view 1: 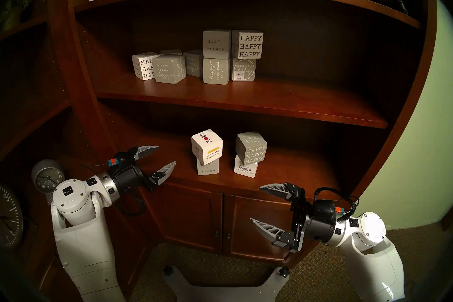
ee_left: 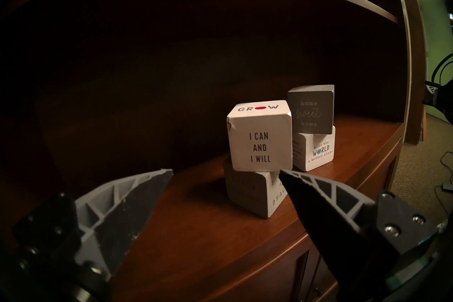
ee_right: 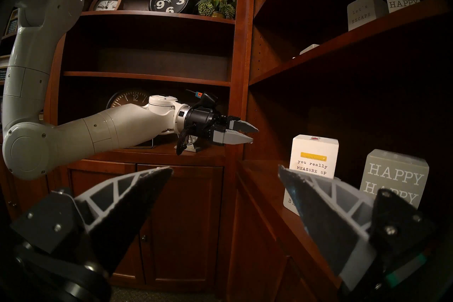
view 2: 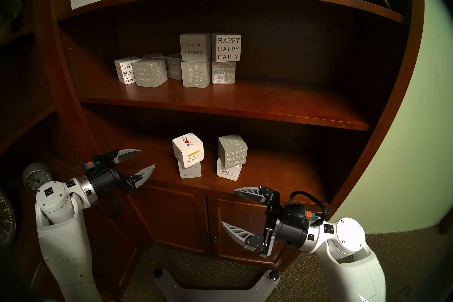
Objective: Stack four cubes vertically into two groups
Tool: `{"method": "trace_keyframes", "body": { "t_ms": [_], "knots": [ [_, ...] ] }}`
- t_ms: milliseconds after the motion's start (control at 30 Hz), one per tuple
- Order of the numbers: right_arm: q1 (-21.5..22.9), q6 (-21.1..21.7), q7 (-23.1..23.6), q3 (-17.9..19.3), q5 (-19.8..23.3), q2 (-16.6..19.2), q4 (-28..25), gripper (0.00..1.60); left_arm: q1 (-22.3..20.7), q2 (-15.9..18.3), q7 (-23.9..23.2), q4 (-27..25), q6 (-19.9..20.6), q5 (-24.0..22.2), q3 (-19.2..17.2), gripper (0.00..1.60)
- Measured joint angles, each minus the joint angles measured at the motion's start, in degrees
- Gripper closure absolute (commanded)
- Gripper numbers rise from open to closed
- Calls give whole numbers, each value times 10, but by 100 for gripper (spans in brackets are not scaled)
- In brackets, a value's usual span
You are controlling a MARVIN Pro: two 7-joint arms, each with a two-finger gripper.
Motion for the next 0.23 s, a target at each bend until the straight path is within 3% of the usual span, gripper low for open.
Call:
{"method": "trace_keyframes", "body": {
  "t_ms": [233],
  "knots": [
    [0, 0, 1, 0, -1, -1, 0, 0, -1, 0, -4, 0, 4, -1, 0, 0]
  ]
}}
